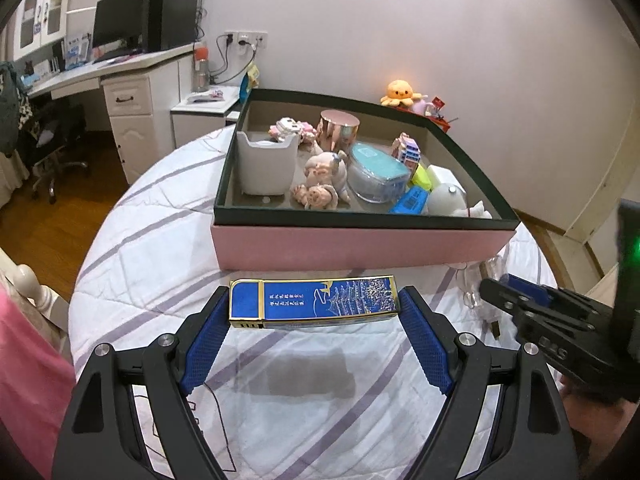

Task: Organize rigid objects
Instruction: 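Carry the package and bottle into the pink box and open both tools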

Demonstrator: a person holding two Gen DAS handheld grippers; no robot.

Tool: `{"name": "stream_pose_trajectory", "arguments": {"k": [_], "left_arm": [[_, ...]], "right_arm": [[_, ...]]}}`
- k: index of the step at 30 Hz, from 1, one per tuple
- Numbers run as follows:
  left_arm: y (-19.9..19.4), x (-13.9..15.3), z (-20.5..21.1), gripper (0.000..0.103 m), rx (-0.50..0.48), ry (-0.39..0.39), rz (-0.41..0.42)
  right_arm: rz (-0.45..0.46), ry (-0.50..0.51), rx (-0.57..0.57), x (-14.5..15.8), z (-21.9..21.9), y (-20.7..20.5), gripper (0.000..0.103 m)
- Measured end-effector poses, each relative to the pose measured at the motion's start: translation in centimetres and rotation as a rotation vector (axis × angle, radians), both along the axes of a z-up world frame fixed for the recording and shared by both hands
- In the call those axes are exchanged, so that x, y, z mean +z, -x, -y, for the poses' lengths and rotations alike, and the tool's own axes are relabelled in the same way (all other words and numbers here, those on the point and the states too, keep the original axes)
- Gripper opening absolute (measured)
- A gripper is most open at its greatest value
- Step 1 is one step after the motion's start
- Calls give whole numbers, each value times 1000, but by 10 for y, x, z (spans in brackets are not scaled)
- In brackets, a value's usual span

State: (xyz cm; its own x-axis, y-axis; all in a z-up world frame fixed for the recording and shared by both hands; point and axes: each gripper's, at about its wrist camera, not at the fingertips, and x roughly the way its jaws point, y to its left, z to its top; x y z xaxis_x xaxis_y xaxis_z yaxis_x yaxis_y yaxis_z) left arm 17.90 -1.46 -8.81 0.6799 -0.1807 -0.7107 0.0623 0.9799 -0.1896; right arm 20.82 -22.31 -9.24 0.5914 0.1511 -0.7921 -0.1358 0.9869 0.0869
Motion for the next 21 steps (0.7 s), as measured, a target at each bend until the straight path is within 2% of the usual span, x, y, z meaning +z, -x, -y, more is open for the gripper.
{"name": "stream_pose_trajectory", "arguments": {"k": [3,9,17,21], "left_arm": [[2,-2,3,84,-10,5,-3],[2,2,1,84,-12,1,8],[-8,25,0,84,-19,3,63],[-29,50,-3,84,-12,-3,122]], "right_arm": [[-16,-6,1,-12,1,-5,33],[19,-62,24,3,3,6,32],[126,-137,79,57,-2,2,32],[187,-126,92,83,-5,-16,32]]}}
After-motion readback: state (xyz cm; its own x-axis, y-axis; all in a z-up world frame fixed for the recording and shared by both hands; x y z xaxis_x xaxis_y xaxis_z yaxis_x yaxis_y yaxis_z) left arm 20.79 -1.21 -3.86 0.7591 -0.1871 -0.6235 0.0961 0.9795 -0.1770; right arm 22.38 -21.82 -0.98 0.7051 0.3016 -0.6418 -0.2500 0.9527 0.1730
